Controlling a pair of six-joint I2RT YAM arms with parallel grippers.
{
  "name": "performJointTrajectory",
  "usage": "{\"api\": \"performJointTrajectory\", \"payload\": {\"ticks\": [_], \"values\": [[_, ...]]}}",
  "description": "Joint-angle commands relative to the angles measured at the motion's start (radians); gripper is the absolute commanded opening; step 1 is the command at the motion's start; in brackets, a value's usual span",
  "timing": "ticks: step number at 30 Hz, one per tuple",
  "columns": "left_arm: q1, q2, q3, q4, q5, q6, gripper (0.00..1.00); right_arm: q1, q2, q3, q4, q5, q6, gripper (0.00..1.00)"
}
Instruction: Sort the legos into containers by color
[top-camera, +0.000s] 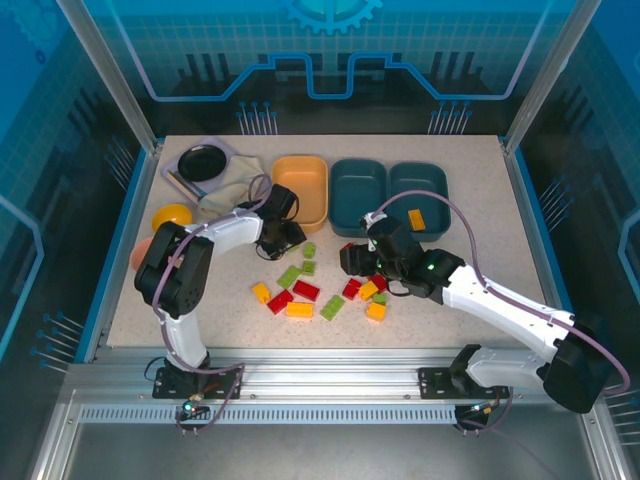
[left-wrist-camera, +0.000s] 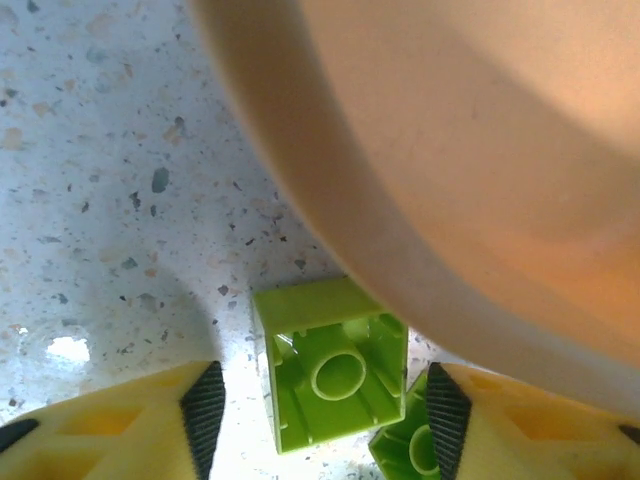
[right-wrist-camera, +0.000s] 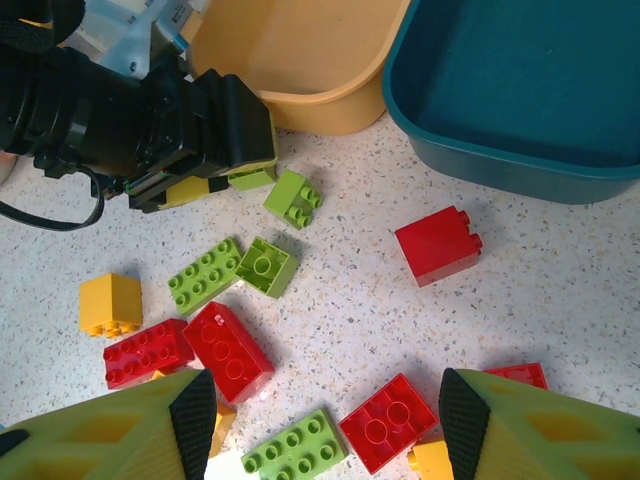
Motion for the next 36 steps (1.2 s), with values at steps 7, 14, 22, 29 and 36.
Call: {"api": "performJointTrajectory", "payload": {"ticks": [7,14,22,29,36], "values": [[-0.023,0.070,0.100,-0.169,-0.124,0.031,0.44,-0.011,-0.004,0.011,0.011,-0.018,0.024,0.63],[-0.031,0.046,0.065,-0.198,-0.160,0.030,0.38,-0.011,-0.012,0.011,0.021,-0.037,0.022,0.63],[-0.036,-0.133,-0.014,-0.258,-0.197,0.044,0.34,-0.011,-0.027,0.019,0.021,-0.041,0.018,0.63],[-0.031,-0.281,0.100,-0.351,-0.154,0.129,0.35,-0.014,-0.047,0.033,0.042,-0.020,0.040,0.64],[0.026,0.005,0.430,-0.355,-0.074,0.216,0.35,-0.065,-0.022,0.057,0.092,-0.001,0.131,0.64]]}}
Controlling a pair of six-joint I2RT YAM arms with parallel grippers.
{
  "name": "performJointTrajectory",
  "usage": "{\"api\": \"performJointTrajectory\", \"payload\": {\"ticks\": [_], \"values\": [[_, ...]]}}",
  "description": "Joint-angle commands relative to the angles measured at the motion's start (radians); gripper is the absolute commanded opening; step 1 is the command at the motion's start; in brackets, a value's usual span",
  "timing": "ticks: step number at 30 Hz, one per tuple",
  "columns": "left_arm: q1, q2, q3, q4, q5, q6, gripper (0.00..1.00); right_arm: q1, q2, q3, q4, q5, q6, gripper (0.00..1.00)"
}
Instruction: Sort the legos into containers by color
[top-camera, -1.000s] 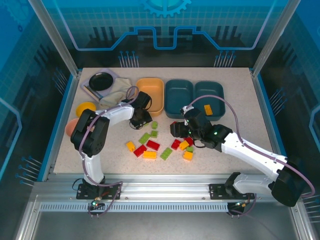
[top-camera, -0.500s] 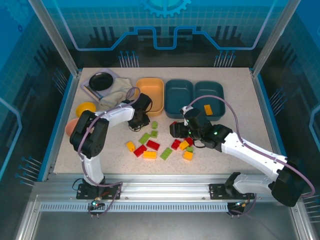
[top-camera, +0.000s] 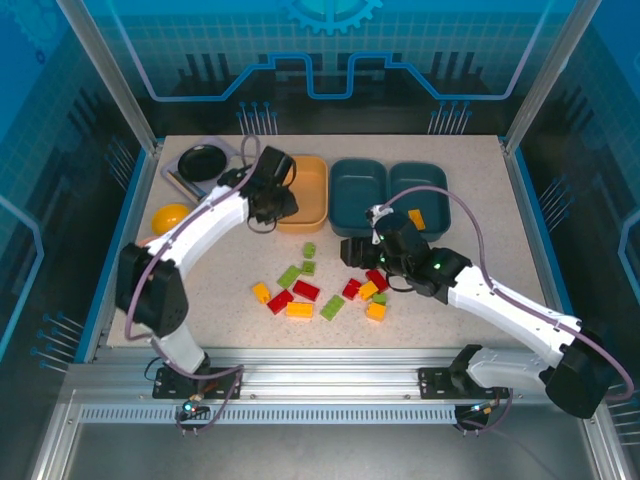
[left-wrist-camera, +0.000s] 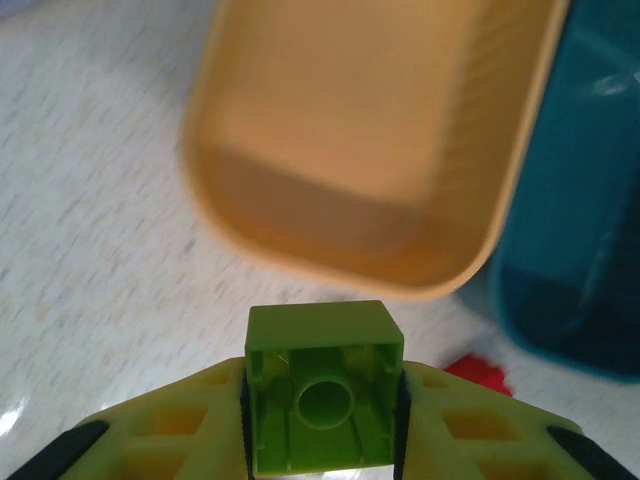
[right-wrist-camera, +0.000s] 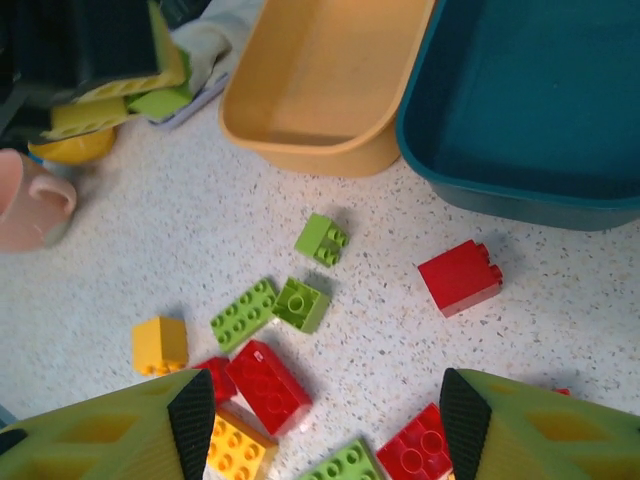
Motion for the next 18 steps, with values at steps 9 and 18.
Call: {"api": "performJointTrajectory", "payload": {"ticks": [9,18], "values": [[0.088,0.526,0.457,-0.096,0.119,0.087,0.38,-0.098,0.083,0.092,-0.132,0.045,0.038,0.63],[0.089,0.575,0.543,-0.142,0.143,0.116,0.68,-0.050,0.251,0.144,-0.187,0.033,0.137,0.63]]}}
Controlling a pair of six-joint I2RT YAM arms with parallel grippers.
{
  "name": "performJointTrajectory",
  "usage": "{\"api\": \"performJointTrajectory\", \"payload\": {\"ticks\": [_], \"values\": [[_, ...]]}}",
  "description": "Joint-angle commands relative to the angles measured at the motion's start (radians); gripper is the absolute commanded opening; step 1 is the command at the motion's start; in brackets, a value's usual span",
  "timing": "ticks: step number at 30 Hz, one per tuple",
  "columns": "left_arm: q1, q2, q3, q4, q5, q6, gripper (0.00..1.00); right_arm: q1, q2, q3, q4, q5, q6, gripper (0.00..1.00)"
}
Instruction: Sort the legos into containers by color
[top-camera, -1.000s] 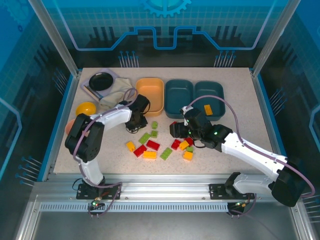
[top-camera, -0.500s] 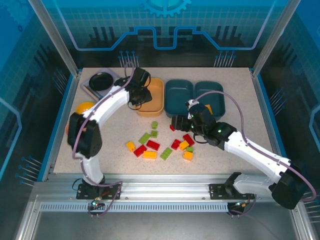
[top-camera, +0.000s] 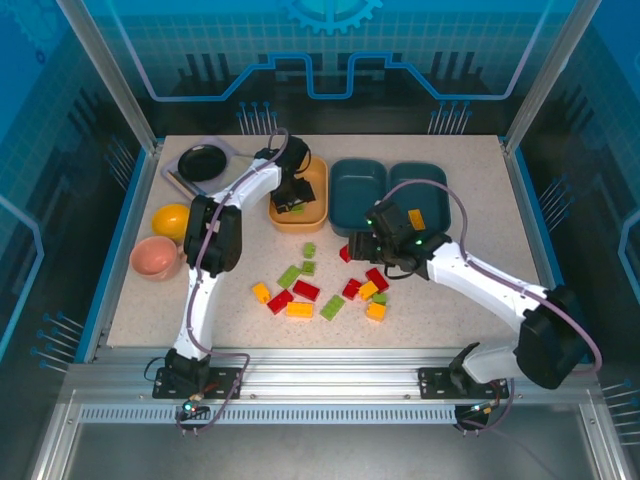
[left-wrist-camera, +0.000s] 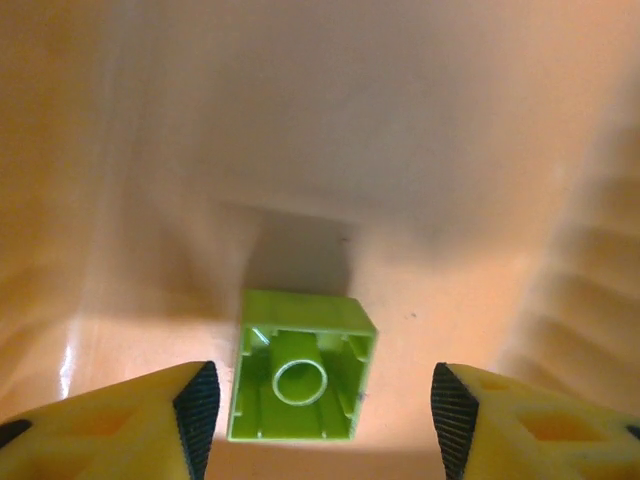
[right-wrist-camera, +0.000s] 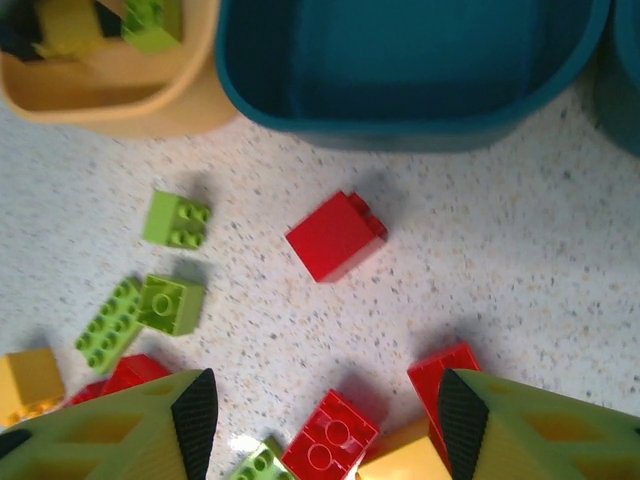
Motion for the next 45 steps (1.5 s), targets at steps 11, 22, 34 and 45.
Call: {"api": "performJointTrajectory", "payload": {"ticks": [11,22,34,45], "values": [[-0.016,-0.545,-0.358,0.157,0.083,-0.013,0.83,0.074,0.316,0.219,-0.050,0.140,0.299,0.64],[-0.018,-1.129,-0.979,0.292,0.207,-0.087,0.89,0.047,0.480,0.303,-0.125,0.144,0.434,0.70],[-0.018,-1.255,-1.058,0.238,0.209,-0.103,0.88,0.013,0.562,0.318,-0.077,0.124,0.441,0.67],[-0.018,-1.268,-1.071,0.232,0.209,-0.100,0.87,0.015,0.577,0.303,-0.068,0.115,0.430,0.47]]}}
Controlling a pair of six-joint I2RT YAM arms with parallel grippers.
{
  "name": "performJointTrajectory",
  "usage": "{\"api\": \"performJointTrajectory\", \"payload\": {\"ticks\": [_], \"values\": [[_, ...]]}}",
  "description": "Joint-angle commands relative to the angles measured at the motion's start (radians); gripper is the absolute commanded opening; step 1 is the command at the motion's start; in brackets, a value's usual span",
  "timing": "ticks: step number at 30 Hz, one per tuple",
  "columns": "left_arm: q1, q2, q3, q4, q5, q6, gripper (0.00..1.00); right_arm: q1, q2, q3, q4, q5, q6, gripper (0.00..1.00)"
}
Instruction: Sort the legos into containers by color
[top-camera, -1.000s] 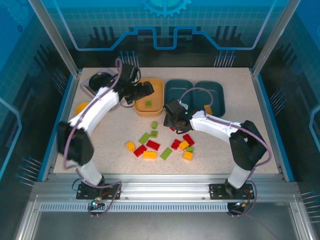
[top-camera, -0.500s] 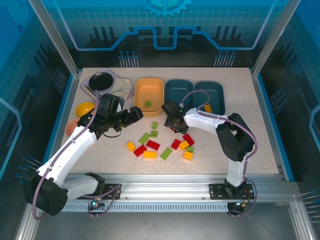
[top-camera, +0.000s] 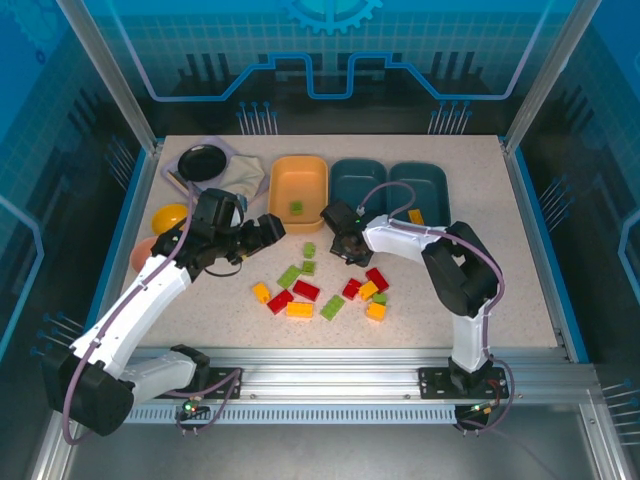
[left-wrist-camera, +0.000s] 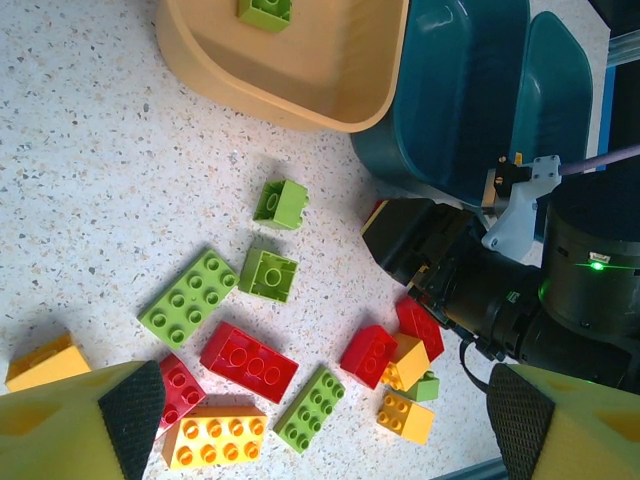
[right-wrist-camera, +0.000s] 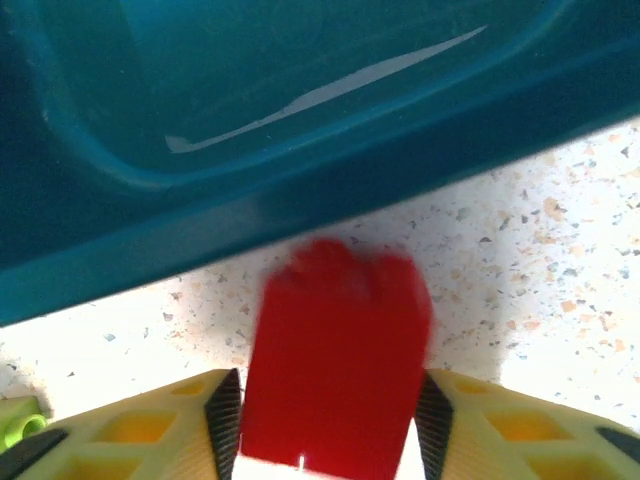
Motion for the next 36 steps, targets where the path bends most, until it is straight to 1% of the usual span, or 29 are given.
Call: {"api": "performJointTrajectory", "payload": {"ticks": [1,6,9,10,15,17,20,23,27,32,36], "values": [[-0.002,-0.025,-0.022,-0.014,0.020,-0.006,0.87,-0.007,0.003,-0.001,-0.019,0.008,-0.006,0.45],[-0.002,-0.027,-0.037,-0.002,0.022,-0.014,0.87,0.009,-0.047,-0.034,-0.043,0.003,-0.038,0.36],[-0.004,-0.030,-0.054,0.004,0.024,-0.020,0.87,0.027,-0.104,-0.082,-0.037,0.010,-0.064,0.36],[-0.004,-0.032,-0.059,0.008,0.026,-0.023,0.87,0.030,-0.119,-0.090,-0.034,0.007,-0.082,0.38],[-0.013,-0.031,-0.065,0.023,0.024,-0.032,0.87,0.026,-0.137,-0.061,-0.056,0.006,-0.195,0.57],[-0.016,-0.025,-0.065,0.030,0.024,-0.034,0.87,0.011,-0.121,-0.044,-0.053,-0.031,-0.230,0.61],[-0.019,-0.014,-0.058,0.039,0.024,-0.034,0.87,-0.009,-0.084,-0.017,-0.067,-0.065,-0.259,0.61],[-0.023,-0.010,-0.049,0.039,0.022,-0.036,0.87,-0.028,-0.050,-0.005,-0.054,-0.098,-0.294,0.60],[-0.029,-0.012,-0.044,0.034,0.018,-0.033,0.87,-0.038,0.000,0.028,-0.058,-0.115,-0.340,0.53],[-0.033,-0.037,-0.051,0.038,0.023,-0.040,0.87,-0.042,0.035,0.042,-0.084,-0.106,-0.352,0.50],[-0.033,-0.062,-0.075,0.065,0.042,-0.064,0.87,-0.038,0.030,0.038,-0.079,-0.097,-0.355,0.41]]}}
